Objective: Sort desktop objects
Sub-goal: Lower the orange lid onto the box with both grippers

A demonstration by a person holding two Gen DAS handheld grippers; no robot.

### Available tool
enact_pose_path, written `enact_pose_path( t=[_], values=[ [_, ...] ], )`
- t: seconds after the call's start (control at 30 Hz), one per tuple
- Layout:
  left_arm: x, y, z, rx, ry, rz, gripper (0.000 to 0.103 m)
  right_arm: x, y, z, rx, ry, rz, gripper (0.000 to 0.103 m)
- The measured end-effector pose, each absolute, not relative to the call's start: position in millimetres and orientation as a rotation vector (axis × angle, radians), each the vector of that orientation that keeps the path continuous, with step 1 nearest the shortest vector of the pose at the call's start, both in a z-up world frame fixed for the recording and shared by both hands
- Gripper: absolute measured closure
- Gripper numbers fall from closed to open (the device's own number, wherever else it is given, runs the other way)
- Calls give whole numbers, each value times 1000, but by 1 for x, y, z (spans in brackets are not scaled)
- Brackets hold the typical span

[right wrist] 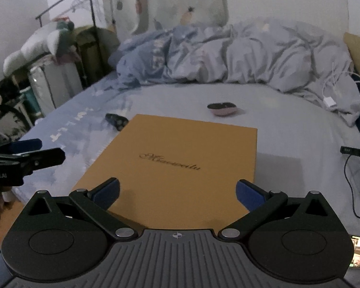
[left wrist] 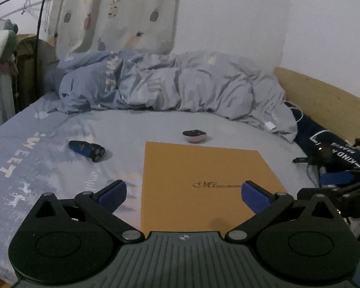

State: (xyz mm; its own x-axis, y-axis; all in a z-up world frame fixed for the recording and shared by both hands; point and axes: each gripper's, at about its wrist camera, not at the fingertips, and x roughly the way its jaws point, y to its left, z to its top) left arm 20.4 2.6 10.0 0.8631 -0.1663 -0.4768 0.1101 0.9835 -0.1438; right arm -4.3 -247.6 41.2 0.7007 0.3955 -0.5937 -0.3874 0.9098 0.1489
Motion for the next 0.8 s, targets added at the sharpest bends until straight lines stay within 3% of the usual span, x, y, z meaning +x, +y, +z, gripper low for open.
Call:
enact_pose_path(
  t=[0.8],
  values=[
    [-26,-9,-5,-114,461,-149,0,-63,-263,15,-2,557,453,0]
  ],
)
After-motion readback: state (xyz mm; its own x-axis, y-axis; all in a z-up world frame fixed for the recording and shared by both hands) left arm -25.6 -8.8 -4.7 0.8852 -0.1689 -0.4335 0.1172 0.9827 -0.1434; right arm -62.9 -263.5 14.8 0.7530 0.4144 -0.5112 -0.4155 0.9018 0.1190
